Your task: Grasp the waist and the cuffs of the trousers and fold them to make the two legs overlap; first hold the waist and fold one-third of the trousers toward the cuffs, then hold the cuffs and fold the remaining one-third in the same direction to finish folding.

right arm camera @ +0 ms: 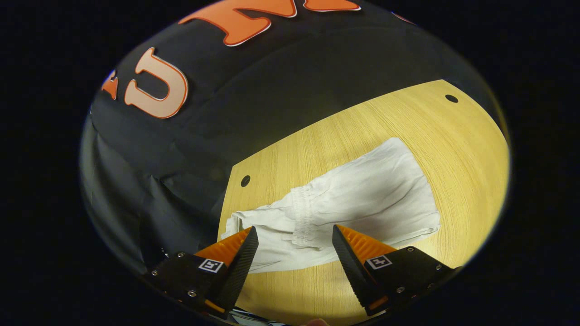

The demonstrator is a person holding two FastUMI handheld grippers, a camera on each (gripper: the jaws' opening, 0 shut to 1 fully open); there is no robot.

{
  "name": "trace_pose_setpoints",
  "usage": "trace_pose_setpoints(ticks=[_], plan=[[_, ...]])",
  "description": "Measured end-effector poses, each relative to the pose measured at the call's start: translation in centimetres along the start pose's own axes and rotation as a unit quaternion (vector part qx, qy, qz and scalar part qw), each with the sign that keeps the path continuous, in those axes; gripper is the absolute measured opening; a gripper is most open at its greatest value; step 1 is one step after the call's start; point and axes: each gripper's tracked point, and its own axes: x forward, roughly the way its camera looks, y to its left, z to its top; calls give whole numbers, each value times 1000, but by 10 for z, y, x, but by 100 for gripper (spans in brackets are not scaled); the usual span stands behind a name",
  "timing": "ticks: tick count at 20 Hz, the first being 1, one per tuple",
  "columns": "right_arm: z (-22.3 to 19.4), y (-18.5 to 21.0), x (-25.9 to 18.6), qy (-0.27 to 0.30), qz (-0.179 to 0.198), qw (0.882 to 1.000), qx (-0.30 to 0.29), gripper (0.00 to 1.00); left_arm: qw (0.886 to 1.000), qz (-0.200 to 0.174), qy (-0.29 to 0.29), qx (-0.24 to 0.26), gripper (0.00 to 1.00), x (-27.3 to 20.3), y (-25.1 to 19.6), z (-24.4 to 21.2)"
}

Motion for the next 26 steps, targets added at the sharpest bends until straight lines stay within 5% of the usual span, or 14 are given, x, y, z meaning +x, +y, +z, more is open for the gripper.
trace_pose_setpoints(ticks=[13, 14, 15, 18, 22, 26], plan=[[9, -39, -7, -2, -16, 999, 43, 99, 1000, -11, -27, -1, 99, 61, -29, 39], [9, -41, -8, -4, -17, 999, 45, 99, 1000, 9, -28, 3, 92, 67, -22, 41], [10, -45, -10, -5, -20, 999, 46, 99, 999, 37, -34, 5, 73, 73, -10, 46], [12, -54, -18, -14, -27, 998, 48, 99, 999, 26, -33, -2, 14, 79, -18, 47], [15, -76, -31, -31, -41, 998, 48, 99, 999, 10, -42, 29, 6, 70, -33, 47], [15, -96, -42, -38, -47, 997, 48, 99, 991, -23, -68, 116, 6, 34, -88, 41]])
